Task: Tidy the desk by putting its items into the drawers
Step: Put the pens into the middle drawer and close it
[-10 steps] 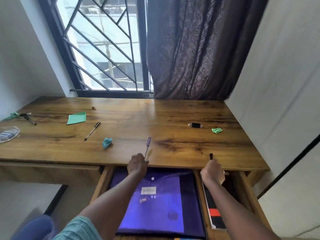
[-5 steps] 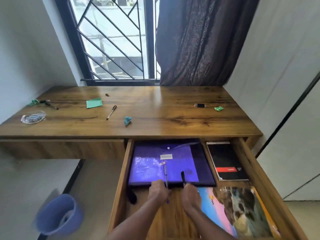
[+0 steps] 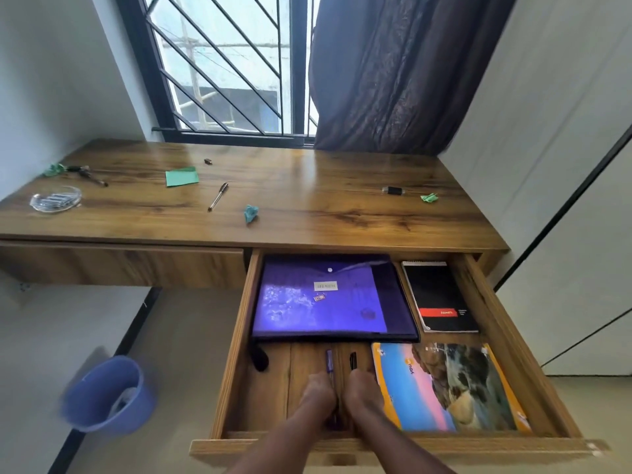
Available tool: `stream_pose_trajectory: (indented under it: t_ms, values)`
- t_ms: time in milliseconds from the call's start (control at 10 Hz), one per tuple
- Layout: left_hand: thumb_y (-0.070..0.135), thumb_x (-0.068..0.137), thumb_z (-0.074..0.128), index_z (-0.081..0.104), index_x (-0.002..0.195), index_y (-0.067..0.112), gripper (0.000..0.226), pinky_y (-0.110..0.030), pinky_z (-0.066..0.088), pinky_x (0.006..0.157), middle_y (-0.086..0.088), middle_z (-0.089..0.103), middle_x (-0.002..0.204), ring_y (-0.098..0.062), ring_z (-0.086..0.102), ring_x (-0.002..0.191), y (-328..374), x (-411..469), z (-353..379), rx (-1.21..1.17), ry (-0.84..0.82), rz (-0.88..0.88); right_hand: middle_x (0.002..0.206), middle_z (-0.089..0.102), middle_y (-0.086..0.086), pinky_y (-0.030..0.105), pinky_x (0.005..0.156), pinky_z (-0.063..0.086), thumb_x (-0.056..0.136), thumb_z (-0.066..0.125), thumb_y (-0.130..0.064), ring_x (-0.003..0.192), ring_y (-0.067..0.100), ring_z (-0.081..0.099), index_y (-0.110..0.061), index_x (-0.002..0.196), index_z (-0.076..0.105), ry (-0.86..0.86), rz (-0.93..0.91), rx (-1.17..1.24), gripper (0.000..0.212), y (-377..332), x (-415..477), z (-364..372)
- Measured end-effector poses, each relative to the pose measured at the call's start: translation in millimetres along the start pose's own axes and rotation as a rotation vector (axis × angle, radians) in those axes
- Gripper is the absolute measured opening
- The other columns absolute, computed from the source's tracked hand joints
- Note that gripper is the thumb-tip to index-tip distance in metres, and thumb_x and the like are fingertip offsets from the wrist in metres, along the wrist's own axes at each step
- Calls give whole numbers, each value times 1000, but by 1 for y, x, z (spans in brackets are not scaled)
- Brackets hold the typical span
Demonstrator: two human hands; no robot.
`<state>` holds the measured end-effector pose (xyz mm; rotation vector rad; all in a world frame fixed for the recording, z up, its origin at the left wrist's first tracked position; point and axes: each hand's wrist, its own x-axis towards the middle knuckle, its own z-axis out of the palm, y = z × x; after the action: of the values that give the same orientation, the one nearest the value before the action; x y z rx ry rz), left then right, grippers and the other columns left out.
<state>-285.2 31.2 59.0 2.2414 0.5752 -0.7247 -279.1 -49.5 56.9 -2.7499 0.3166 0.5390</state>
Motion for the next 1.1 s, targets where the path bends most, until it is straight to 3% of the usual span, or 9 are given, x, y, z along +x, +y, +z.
stream_pose_trajectory:
  t_ms: [100, 200, 300, 400, 500, 600, 700, 800, 1100]
  values:
    - [16, 98, 41, 42, 135, 1, 39, -29, 48, 97, -15, 50, 135, -24, 56, 116, -2, 2, 2, -31, 19, 8, 109, 66, 4, 21, 69, 47, 96, 43, -14, 97, 17, 62, -12, 108, 64, -6, 22, -15, 24, -3, -7, 1]
    - [12, 98, 40, 47, 132, -1, 38, -32, 42, 102, -18, 51, 136, -30, 51, 126, -10, 5, 2, -29, 9, -31, 108, 66, 3, 21, 69, 48, 96, 46, -15, 96, 15, 62, -14, 107, 64, -1, 18, -28, 21, 0, -6, 4]
    - [14, 97, 43, 45, 134, 2, 39, -30, 46, 102, -16, 51, 134, -26, 54, 121, -12, 11, 3, 17, 18, 2, 109, 65, 3, 20, 66, 45, 96, 46, -14, 97, 15, 62, -14, 110, 63, 22, 9, -46, 22, -3, -7, 4]
    - [20, 96, 49, 41, 134, 9, 41, -27, 52, 92, -9, 52, 127, -16, 59, 107, -9, 3, -10, 0, 7, -17, 113, 64, 3, 21, 67, 43, 97, 44, -15, 101, 16, 62, -13, 116, 61, 49, 12, -47, 25, -10, -4, 3]
    - [6, 89, 55, 58, 88, 5, 3, -29, 59, 72, -9, 61, 82, -20, 65, 75, -4, -9, -37, -85, -7, -45, 119, 62, 5, 25, 75, 46, 98, 36, -14, 109, 20, 60, -12, 118, 57, 106, -19, -39, 29, -37, -6, -10]
    - [3, 87, 47, 51, 61, 6, 27, -30, 54, 64, -6, 55, 60, -21, 67, 70, -13, -13, -73, -68, 95, 17, 120, 60, 9, 31, 80, 49, 98, 30, -11, 110, 26, 59, -11, 117, 53, 146, -65, -1, 30, -77, -9, -12]
    - [10, 85, 48, 68, 91, 1, 23, -37, 53, 82, -17, 71, 97, -30, 68, 99, -36, -17, -107, -58, 250, 77, 119, 56, 11, 34, 81, 48, 95, 36, -13, 109, 29, 57, -8, 115, 50, 140, -166, 34, 25, -119, -18, -9]
    - [21, 87, 54, 68, 105, 6, 27, -36, 52, 84, -18, 68, 110, -32, 64, 106, -65, -27, -144, -87, 391, 72, 119, 55, 11, 35, 83, 48, 93, 41, -15, 110, 29, 58, -8, 115, 49, 144, -254, 43, 24, -162, -29, 0]
    - [26, 90, 55, 70, 102, 12, 24, -32, 55, 79, -10, 71, 103, -25, 68, 96, -131, -21, -240, -154, 604, 38, 113, 60, 10, 31, 82, 50, 93, 45, -16, 103, 25, 61, -9, 111, 54, 175, -460, 135, 21, -275, -54, 23]
